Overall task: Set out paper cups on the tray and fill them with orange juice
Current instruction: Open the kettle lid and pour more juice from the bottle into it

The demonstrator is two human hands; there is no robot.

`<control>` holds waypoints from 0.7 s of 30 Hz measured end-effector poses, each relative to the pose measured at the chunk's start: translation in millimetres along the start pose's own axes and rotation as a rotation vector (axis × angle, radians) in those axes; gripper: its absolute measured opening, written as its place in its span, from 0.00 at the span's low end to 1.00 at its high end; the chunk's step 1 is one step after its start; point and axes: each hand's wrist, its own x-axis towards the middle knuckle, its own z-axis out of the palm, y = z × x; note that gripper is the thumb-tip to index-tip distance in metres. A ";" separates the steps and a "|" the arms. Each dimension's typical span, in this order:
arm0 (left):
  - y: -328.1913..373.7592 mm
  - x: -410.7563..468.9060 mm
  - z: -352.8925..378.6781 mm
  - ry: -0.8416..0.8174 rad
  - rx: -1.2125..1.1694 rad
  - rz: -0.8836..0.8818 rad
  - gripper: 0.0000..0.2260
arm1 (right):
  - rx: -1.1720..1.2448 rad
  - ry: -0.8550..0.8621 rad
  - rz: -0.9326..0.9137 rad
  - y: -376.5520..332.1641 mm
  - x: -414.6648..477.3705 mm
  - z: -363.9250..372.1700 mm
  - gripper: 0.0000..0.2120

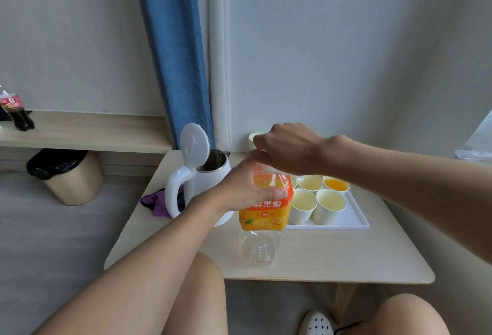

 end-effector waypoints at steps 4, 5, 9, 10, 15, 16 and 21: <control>2.4 0.0 2.8 0.010 -0.012 0.021 0.34 | -0.073 0.028 -0.123 6.5 -3.3 6.5 0.19; 3.4 0.7 3.7 0.015 -0.004 0.024 0.32 | -0.099 0.065 -0.078 1.5 -2.8 10.1 0.17; 2.8 0.0 2.9 0.005 0.009 0.010 0.34 | -0.100 0.075 0.092 -10.7 2.4 7.8 0.17; 3.0 -0.8 2.8 0.001 -0.003 0.002 0.35 | -0.086 0.060 0.052 -4.3 1.3 6.4 0.20; 6.3 0.9 4.7 -0.004 -0.020 -0.003 0.30 | -0.271 0.131 -0.117 10.8 -1.2 10.5 0.29; 6.6 1.1 5.5 0.002 -0.024 0.005 0.28 | -0.267 0.132 -0.052 5.8 0.6 11.2 0.26; 8.5 -1.5 5.1 -0.010 -0.031 0.001 0.31 | -0.156 0.011 0.024 2.8 2.4 5.9 0.24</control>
